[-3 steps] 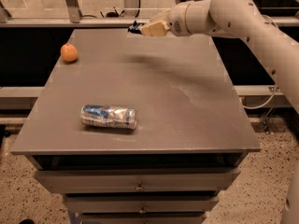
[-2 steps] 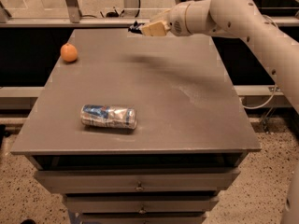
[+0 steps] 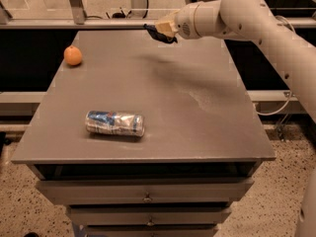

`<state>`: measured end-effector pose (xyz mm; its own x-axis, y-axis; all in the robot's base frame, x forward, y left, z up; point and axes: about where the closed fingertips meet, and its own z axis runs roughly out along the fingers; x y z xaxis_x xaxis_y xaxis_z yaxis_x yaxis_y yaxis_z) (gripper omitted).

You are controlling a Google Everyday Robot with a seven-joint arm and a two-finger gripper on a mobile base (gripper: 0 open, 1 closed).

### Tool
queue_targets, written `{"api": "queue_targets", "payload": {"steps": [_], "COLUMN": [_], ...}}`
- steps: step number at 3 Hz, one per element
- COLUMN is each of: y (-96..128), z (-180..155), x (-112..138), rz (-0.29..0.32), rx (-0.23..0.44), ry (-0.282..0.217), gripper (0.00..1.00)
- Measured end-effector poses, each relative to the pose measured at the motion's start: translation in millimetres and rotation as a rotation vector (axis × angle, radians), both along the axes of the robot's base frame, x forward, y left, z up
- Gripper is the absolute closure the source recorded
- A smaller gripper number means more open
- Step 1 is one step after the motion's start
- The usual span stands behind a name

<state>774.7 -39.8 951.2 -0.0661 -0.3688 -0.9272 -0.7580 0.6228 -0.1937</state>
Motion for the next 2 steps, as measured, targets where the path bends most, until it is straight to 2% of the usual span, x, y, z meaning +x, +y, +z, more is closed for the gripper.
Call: {"api": "queue_targets", "payload": {"steps": [1, 2], "y": [2.2, 7.1], "z": [-1.1, -3.5], "x": [0.1, 0.2], "rz": [0.003, 0.01], "rx": [0.0, 0.001], "ry": [0.002, 0.005], "gripper": [0.32, 0.0]}}
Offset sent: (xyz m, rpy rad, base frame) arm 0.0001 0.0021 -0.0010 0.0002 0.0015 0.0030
